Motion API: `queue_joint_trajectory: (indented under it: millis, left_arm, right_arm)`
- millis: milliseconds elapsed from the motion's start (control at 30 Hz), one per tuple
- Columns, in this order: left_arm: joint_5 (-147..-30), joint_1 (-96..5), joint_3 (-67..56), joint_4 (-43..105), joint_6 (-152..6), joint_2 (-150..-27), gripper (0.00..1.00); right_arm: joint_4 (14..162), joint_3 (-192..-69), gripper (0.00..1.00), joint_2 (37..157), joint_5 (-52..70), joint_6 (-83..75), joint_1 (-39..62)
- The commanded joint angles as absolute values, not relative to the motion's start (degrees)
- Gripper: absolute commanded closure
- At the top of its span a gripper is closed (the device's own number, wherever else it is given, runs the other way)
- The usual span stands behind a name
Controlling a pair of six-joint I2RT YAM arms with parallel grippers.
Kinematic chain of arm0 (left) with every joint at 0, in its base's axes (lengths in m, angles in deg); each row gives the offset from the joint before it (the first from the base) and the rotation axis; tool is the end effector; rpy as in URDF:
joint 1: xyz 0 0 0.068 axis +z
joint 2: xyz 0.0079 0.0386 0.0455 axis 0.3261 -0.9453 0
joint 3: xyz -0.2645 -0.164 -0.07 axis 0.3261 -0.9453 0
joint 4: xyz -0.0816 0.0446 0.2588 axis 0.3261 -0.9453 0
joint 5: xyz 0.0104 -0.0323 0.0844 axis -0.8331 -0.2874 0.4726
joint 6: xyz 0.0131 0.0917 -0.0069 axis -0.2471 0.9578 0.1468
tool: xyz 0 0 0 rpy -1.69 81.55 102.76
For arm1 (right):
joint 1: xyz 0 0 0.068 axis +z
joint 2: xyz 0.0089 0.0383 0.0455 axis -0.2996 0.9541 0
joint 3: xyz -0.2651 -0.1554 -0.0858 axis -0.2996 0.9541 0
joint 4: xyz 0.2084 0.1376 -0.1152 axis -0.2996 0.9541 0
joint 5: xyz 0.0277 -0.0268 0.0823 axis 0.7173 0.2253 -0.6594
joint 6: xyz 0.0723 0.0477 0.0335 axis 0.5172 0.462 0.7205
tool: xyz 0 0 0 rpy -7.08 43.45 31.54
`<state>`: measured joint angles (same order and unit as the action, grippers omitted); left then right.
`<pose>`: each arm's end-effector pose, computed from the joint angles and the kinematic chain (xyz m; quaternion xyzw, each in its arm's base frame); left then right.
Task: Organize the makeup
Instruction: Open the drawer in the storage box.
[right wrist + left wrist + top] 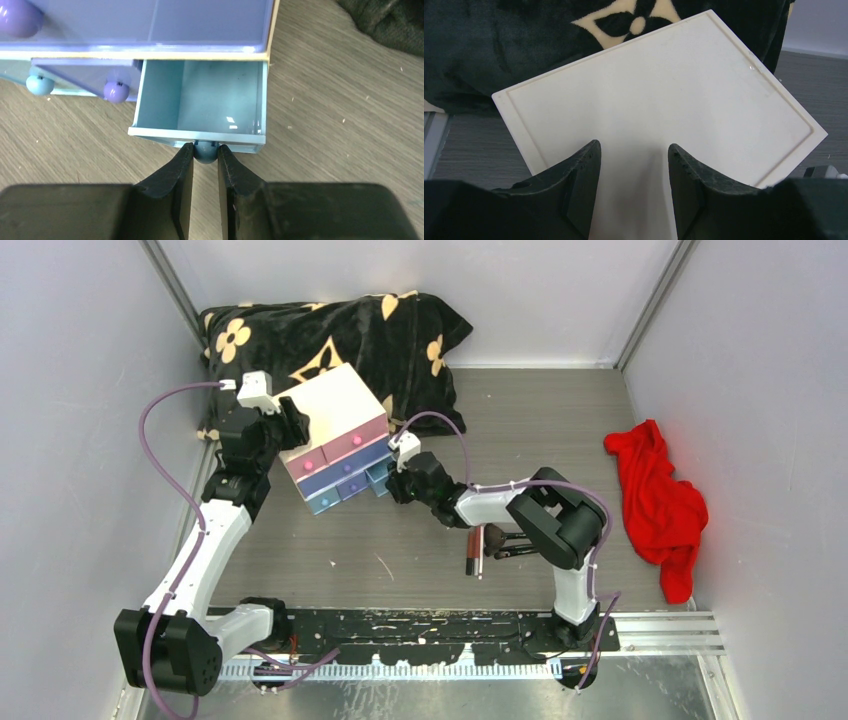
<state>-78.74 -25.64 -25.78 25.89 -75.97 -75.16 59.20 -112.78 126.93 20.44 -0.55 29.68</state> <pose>0.2923 -0.0314 0.3652 -0.0648 0.7813 -0.1038 0.6121 0.3301 0.3471 0.1685 -0.2499 0.8033 0.2338 0.4875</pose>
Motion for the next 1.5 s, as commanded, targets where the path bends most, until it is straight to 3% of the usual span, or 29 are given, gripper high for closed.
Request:
queue_joint_trajectory:
  millis: [0,767,833,933,1067,1100,1267,1333,1467]
  left_arm:
    - [-77.46,-25.12,-27.86,18.82,-76.38,-75.85,0.46]
    - [-77.17,-25.12,-27.67,18.76,-75.89,-76.20,0.46]
    - [-77.20,-25.10,-27.75,18.85,-75.93,-76.38,0.46]
    - [-77.17,-25.14,-27.59,18.91,-75.86,-76.60,0.47]
    - [-77.34,-25.09,-27.43,18.81,-75.84,-77.15,0.46]
    - [-77.35,-25.10,-27.34,18.80,-75.89,-77.29,0.45]
    - [-77.86,-25.10,-26.66,18.16,-75.89,-77.81,0.10]
    - [-77.92,-25.10,-26.72,18.25,-75.98,-77.77,0.01]
    - [-78.79,-25.10,-26.45,18.25,-76.06,-78.16,0.00]
  right_arm:
    - [59.31,-108.25,0.99,122.09,20.28,0.02,29.51]
    - [57.70,-91.05,0.99,108.75,22.41,1.66,30.81]
    - [58.16,-90.99,0.88,108.80,22.60,1.72,31.01]
    - [59.66,-90.95,0.50,107.41,25.05,1.79,31.53]
    - [65.88,-91.74,0.31,101.02,28.47,0.30,32.48]
    - [68.46,-92.26,0.31,99.48,30.24,-0.19,32.49]
    - [82.82,-95.18,0.31,90.68,34.84,-0.11,32.45]
    - [88.97,-96.27,0.32,87.38,36.70,0.84,32.48]
    - [99.48,-96.45,0.35,82.38,39.25,4.30,32.49]
